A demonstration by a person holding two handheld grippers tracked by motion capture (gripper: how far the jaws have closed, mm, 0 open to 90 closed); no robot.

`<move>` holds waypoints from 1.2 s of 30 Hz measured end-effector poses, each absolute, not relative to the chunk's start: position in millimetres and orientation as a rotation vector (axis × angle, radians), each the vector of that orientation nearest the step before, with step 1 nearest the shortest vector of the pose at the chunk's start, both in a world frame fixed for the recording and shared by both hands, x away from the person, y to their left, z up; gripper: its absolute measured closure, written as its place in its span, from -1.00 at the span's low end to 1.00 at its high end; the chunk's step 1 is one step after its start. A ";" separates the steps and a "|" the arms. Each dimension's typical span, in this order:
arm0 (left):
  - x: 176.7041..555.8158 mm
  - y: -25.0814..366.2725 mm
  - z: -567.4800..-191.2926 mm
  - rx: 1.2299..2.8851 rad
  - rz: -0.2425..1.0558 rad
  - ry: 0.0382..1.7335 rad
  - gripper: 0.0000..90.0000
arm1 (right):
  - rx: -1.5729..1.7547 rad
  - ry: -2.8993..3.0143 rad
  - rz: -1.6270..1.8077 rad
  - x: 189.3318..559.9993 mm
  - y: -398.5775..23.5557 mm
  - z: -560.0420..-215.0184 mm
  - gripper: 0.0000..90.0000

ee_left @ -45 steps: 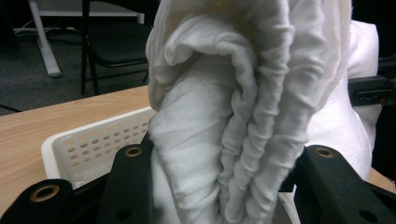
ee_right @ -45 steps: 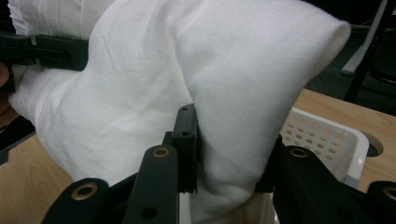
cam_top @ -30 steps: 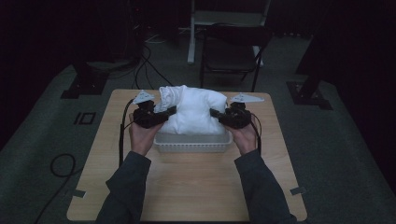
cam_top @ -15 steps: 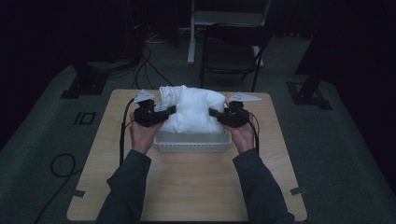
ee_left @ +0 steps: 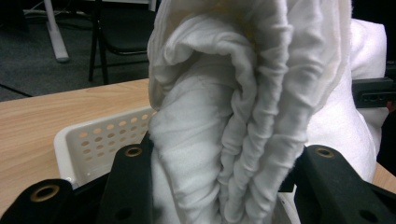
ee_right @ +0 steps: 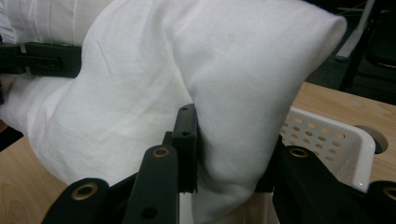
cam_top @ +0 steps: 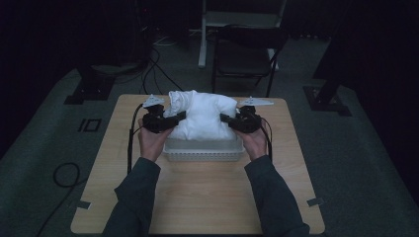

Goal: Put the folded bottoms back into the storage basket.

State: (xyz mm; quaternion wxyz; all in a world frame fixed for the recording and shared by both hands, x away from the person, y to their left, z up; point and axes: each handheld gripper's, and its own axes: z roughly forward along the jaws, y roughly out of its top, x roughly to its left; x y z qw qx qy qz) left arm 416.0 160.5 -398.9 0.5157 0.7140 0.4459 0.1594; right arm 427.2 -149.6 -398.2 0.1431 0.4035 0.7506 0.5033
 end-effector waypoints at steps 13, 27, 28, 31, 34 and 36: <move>423.5 160.2 -405.2 1.717 0.379 1.094 0.22 | 1.177 2.166 1.425 434.5 -146.9 -402.3 0.56; 432.5 157.2 -415.9 1.732 0.379 1.117 0.22 | 1.206 2.178 1.401 443.5 -146.1 -411.7 0.56; 433.1 156.9 -416.7 1.733 0.378 1.119 0.22 | 1.210 2.179 1.397 444.0 -146.0 -412.4 0.56; 435.1 156.1 -419.1 1.735 0.376 1.123 0.22 | 1.222 2.178 1.393 445.7 -146.0 -414.5 0.56; 436.5 155.2 -420.8 1.734 0.372 1.127 0.22 | 1.226 2.180 1.390 447.1 -146.5 -415.9 0.56; 437.4 155.0 -421.7 1.735 0.375 1.126 0.22 | 1.228 2.182 1.387 447.9 -146.8 -416.5 0.56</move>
